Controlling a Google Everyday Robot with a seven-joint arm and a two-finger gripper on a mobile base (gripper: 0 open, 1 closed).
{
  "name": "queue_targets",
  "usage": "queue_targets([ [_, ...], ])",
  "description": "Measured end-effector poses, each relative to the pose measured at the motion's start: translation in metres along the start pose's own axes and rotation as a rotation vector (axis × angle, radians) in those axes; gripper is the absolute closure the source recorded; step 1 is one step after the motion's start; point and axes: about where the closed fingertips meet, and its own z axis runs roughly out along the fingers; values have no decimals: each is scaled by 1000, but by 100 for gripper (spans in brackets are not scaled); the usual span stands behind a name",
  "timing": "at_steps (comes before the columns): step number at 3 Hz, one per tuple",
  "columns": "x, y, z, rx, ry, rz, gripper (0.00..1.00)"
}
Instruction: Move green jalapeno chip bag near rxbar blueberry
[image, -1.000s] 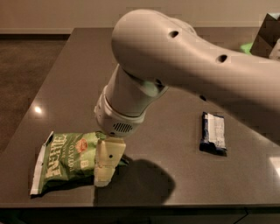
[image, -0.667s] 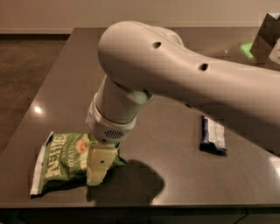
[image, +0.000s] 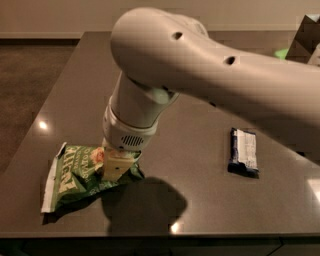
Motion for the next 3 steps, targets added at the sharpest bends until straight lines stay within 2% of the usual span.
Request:
queue_targets([
  [1,22,-22,-31,48,38,57,87],
  [2,63,-51,-69,121,102,139,100],
  [3,116,-68,-109,196,175,231,100],
])
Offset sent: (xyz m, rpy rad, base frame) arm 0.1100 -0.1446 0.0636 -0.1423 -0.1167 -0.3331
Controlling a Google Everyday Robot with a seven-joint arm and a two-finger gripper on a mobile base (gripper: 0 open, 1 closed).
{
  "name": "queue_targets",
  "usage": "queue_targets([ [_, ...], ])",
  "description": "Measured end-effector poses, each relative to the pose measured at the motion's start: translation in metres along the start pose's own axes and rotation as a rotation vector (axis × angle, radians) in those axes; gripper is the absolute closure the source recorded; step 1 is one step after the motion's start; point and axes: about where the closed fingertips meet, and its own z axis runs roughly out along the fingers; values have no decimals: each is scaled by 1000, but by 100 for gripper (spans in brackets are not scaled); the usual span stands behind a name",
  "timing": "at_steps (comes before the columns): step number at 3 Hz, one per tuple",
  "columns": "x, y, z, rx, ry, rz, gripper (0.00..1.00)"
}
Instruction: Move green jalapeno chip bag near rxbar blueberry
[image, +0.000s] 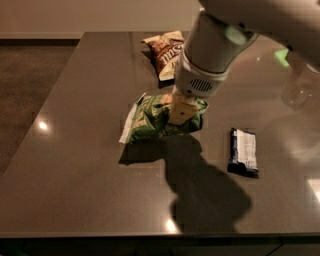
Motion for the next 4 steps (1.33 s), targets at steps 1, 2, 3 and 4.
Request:
queue_targets([
  [1,55,-21,-14,36,66,94,100],
  [2,99,-31,-17,30,107,178,84],
  [3,122,-33,-17,22,114,226,61],
  [4,125,-30,-18,12,80,237,37],
])
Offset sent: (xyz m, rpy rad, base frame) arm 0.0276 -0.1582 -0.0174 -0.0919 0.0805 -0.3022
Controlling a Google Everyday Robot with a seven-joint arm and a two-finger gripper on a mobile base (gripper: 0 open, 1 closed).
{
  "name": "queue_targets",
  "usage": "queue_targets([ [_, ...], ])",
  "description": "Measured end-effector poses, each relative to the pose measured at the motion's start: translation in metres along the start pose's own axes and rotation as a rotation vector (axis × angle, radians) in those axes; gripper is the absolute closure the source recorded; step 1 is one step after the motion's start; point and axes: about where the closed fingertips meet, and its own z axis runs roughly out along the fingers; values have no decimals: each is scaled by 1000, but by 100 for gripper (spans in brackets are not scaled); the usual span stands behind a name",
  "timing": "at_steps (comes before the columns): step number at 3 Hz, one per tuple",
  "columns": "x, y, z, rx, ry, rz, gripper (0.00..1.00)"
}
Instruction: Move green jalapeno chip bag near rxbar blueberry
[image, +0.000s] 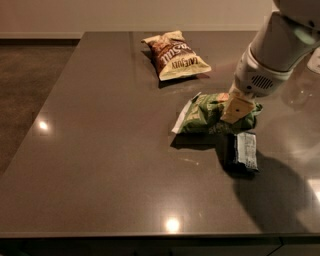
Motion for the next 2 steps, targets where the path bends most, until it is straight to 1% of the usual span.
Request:
queue_targets([
  [1,-1,0,0,1,-3,-1,14],
  [2,-1,1,0,2,-4,-2,0],
])
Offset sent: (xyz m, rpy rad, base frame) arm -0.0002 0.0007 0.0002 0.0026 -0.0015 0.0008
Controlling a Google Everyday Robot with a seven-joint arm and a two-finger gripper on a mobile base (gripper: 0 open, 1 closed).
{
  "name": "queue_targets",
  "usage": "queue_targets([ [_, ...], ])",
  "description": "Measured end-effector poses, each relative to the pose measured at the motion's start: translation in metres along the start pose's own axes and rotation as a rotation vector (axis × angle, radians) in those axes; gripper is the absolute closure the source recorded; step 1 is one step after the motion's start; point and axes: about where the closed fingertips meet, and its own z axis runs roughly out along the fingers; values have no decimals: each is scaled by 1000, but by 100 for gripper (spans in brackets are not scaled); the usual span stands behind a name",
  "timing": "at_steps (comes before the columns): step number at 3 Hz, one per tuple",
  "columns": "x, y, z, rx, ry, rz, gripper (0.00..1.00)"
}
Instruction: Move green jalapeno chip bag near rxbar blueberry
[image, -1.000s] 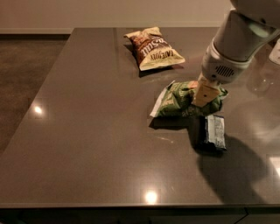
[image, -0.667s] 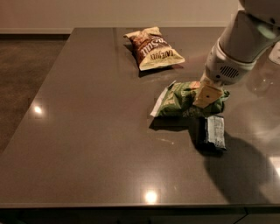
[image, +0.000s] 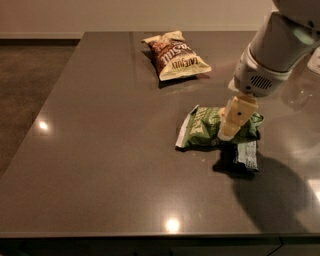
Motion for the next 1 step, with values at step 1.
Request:
queue_targets([
  [1,0,0,0,0,0,0,0],
])
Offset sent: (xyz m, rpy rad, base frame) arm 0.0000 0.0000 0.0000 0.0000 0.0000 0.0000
